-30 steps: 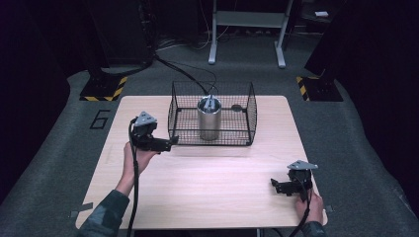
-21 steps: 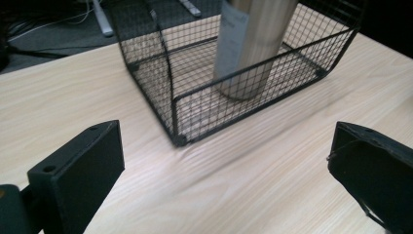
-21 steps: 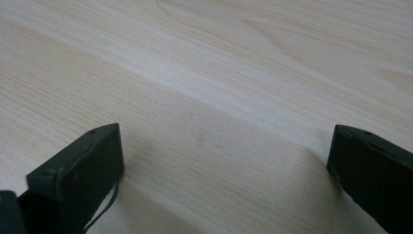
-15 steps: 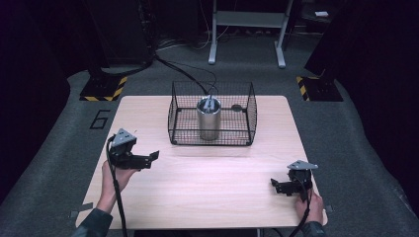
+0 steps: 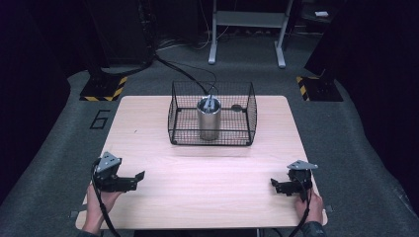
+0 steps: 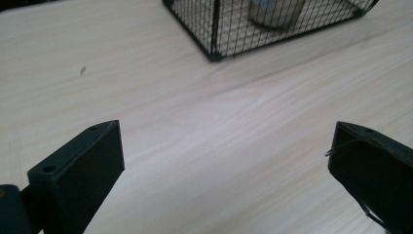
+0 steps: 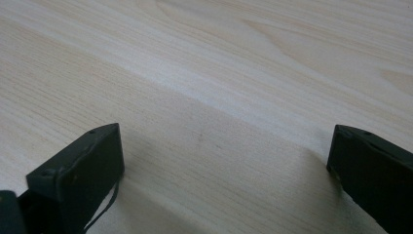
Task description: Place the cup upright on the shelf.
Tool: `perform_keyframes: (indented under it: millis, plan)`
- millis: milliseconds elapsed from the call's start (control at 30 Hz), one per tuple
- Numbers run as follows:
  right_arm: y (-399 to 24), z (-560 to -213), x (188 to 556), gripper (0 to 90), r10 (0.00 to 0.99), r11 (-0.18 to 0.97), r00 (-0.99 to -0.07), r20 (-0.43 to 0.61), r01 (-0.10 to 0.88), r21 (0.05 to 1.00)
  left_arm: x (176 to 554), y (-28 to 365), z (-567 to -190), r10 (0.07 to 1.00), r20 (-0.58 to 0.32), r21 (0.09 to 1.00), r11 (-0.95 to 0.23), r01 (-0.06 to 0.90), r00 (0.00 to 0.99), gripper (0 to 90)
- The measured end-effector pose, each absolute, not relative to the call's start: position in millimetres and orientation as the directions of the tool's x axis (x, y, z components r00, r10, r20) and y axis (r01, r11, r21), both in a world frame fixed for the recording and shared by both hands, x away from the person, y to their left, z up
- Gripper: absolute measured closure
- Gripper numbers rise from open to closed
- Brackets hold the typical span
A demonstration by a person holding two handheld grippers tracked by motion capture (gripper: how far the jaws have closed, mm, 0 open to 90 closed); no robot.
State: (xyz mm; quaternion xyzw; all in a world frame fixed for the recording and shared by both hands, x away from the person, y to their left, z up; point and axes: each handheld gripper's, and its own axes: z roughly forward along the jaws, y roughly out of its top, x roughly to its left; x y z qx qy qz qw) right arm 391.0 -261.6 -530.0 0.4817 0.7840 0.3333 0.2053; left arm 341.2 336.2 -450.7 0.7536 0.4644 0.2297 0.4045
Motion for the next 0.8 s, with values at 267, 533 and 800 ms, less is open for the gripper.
perform_keyframes:
  millis: [267,533,800]
  plan:
    - [-262,-530,391,0.0,0.891,0.318,-0.454,-0.005,0.616,0.721,333,361,-503,0.909,-0.026,0.761,-0.251,0.598,0.416,0.0]
    - [-262,-530,391,0.0,0.891,0.317,-0.454,-0.004,0.616,0.721,334,366,-529,0.918,0.001,0.734,-0.271,0.623,0.397,0.0]
    - [-262,-530,391,0.0,0.891,0.318,-0.454,-0.005,0.616,0.721,336,366,-533,0.923,0.005,0.726,-0.267,0.634,0.384,0.0]
